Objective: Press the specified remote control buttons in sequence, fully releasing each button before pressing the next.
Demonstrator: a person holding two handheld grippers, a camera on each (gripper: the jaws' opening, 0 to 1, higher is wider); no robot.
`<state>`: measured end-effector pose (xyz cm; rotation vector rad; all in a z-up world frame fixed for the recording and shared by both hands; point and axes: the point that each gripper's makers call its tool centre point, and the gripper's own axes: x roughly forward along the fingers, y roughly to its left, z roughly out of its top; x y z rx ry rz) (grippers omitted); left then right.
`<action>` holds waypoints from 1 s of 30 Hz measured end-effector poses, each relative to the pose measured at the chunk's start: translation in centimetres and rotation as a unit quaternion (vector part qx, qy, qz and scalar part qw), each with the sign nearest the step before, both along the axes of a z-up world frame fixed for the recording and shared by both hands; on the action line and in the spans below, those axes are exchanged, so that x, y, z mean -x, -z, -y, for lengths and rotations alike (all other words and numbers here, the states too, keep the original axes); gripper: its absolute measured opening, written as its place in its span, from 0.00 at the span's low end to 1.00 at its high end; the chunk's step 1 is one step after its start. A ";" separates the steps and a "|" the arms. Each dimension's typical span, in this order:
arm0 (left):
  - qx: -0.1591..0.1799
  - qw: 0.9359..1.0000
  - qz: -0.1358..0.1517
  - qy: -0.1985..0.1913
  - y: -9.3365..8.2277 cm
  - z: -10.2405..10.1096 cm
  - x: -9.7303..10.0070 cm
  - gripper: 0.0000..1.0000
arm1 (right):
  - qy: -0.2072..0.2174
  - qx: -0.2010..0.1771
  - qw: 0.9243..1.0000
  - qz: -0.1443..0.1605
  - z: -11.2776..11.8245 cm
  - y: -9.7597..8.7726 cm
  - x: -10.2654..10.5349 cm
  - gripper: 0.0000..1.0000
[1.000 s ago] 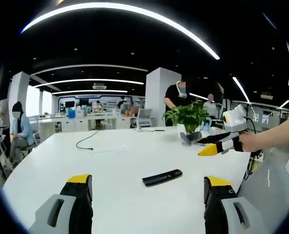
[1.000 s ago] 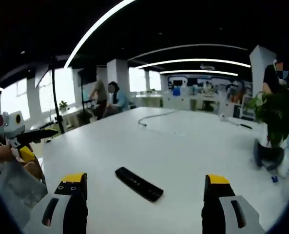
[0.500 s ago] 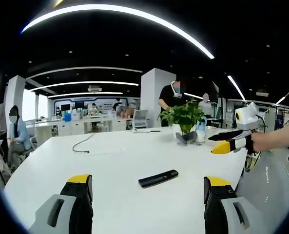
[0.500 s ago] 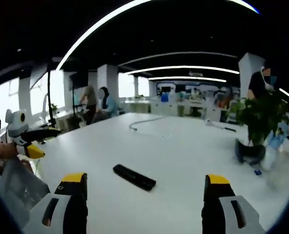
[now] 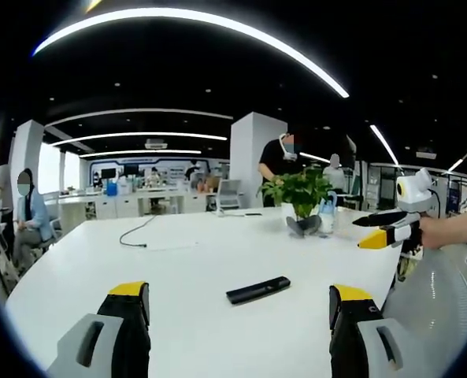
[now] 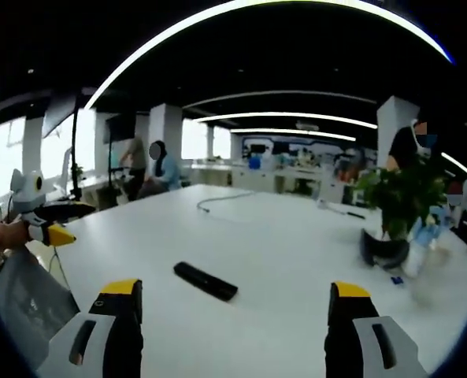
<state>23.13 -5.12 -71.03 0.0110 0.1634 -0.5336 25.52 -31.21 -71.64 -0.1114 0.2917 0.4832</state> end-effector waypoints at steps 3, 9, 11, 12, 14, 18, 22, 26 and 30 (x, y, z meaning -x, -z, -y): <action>-0.001 1.000 -0.003 -0.002 0.1 -0.1 0.0 0.98 | 0.008 -0.005 1.000 0.001 0.3 -0.2 0.2 0.97; -0.008 1.000 -0.008 0.000 0.4 0.1 0.0 0.98 | 0.028 -0.004 1.000 0.011 1.5 -0.6 0.8 0.96; -0.010 1.000 -0.009 0.000 0.5 0.1 0.0 0.98 | 0.036 -0.010 0.999 0.013 2.0 -0.7 1.1 0.96; -0.010 1.000 -0.010 0.000 0.5 0.1 0.0 0.98 | 0.038 -0.014 0.999 0.014 2.2 -0.6 1.2 0.96; -0.009 1.000 -0.013 0.000 0.6 0.1 0.0 0.98 | 0.044 -0.018 0.999 0.014 2.5 -0.5 1.4 0.95; -0.007 1.000 -0.015 -0.001 0.6 0.1 0.0 0.99 | 0.051 -0.014 0.998 0.018 2.6 -0.4 1.3 0.94; -0.009 1.000 -0.015 -0.021 0.7 -0.7 -0.3 0.99 | 0.049 -0.004 0.999 0.023 2.6 -0.4 1.3 0.94; 0.003 0.999 -0.015 -0.029 0.5 -1.1 -0.4 0.98 | 0.046 0.008 0.999 0.020 2.5 0.0 1.3 0.94; 0.001 1.000 -0.012 -0.027 0.5 -1.1 -0.4 0.98 | 0.046 0.011 0.999 0.016 2.6 0.2 1.3 0.94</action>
